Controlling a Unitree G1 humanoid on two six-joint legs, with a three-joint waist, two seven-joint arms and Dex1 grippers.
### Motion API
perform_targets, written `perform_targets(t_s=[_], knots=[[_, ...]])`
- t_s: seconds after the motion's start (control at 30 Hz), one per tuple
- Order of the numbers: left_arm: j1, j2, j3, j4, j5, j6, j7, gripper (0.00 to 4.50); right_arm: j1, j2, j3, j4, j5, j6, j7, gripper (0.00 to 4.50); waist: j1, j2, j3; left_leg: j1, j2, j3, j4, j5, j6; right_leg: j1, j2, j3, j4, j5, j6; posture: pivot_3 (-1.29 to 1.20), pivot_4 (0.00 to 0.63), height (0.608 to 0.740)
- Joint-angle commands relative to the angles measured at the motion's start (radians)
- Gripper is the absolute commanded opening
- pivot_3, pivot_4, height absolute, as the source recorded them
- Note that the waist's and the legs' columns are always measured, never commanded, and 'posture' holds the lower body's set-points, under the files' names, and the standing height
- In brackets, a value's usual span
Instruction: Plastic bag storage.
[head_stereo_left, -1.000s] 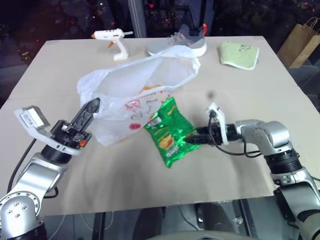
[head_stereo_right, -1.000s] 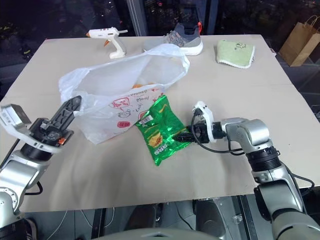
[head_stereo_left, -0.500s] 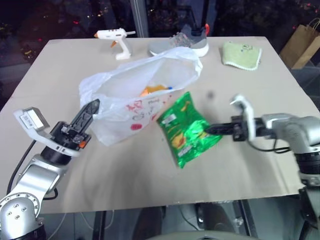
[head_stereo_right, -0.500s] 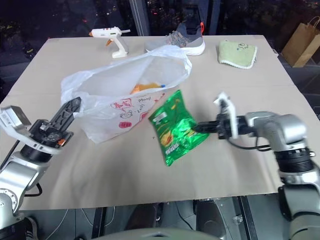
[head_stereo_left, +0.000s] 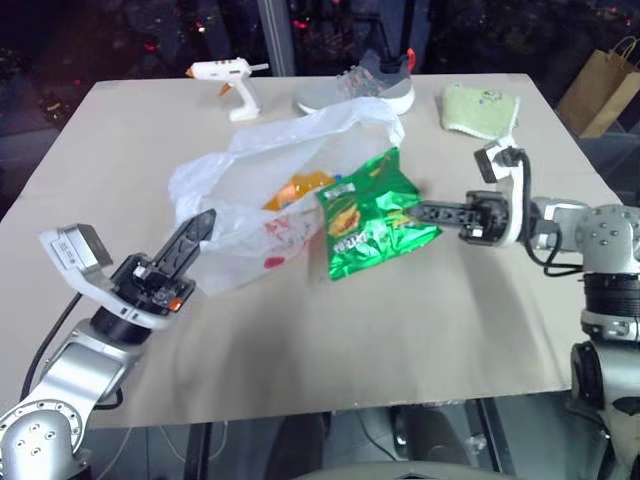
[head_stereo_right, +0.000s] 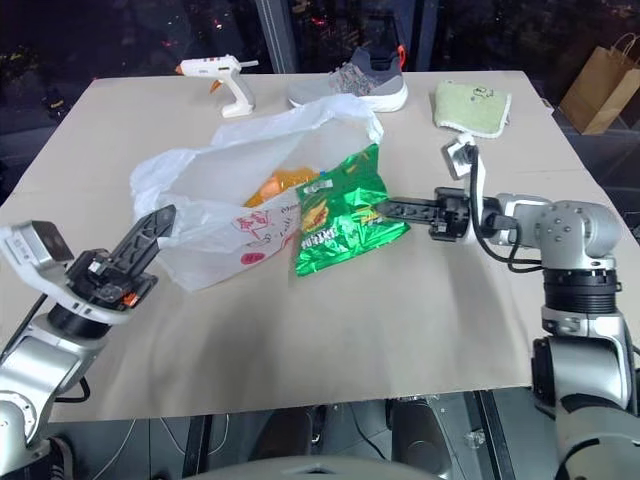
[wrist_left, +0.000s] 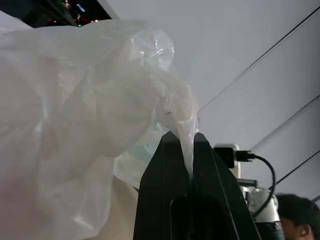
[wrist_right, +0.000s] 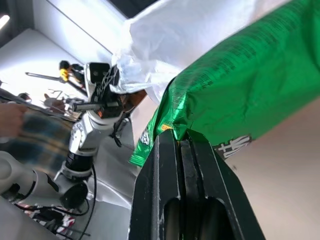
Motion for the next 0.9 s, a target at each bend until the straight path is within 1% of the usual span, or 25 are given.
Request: perform_targets(t_s=[0.03, 0.2, 0.37, 0.57, 0.73, 0.9], knots=[[0.022, -0.003, -0.011, -0.056, -0.013, -0.004, -0.015, 0.00, -0.043, 0.018, -0.017, 0.009, 0.027, -0.007, 0.002, 0.07, 0.000, 0.000, 0.000, 0.000, 0.000, 0.000, 0.000, 0.000, 0.000, 0.000, 0.000, 0.000, 0.000, 0.000, 0.000, 0.00, 0.150, 0.740], [0.038, -0.006, -0.022, -0.068, -0.012, -0.015, -0.016, 0.00, -0.074, 0.043, -0.013, 0.017, 0.039, -0.003, 0.014, 0.07, 0.001, 0.000, 0.000, 0.000, 0.000, 0.000, 0.000, 0.000, 0.000, 0.000, 0.000, 0.000, 0.000, 0.000, 0.000, 0.00, 0.150, 0.740], [0.022, -0.010, -0.038, -0.059, 0.002, -0.023, -0.020, 0.00, -0.108, 0.080, 0.000, 0.027, 0.036, -0.040, 0.045, 0.07, -0.002, 0.000, 0.000, 0.000, 0.000, 0.000, 0.000, 0.000, 0.000, 0.000, 0.000, 0.000, 0.000, 0.000, 0.000, 0.00, 0.150, 0.740], [0.019, -0.003, -0.035, -0.045, 0.005, -0.027, -0.034, 0.00, -0.124, 0.083, -0.001, 0.013, 0.053, -0.047, 0.069, 0.07, 0.000, 0.000, 0.000, 0.000, 0.000, 0.000, 0.000, 0.000, 0.000, 0.000, 0.000, 0.000, 0.000, 0.000, 0.000, 0.00, 0.150, 0.740], [0.009, -0.007, -0.039, -0.047, -0.007, -0.032, -0.041, 0.00, -0.113, 0.110, 0.050, 0.057, -0.003, -0.103, 0.082, 0.07, -0.001, 0.000, 0.000, 0.000, 0.000, 0.000, 0.000, 0.000, 0.000, 0.000, 0.000, -0.001, 0.000, 0.000, 0.000, 0.00, 0.150, 0.740], [0.014, -0.001, -0.091, -0.126, -0.080, -0.007, -0.046, 0.00, -0.161, 0.211, 0.131, 0.238, -0.127, -0.260, 0.105, 0.07, -0.006, 0.000, 0.000, 0.000, 0.000, 0.000, 0.000, 0.000, 0.000, 0.000, 0.000, 0.000, 0.001, 0.000, 0.000, 0.00, 0.150, 0.740]])
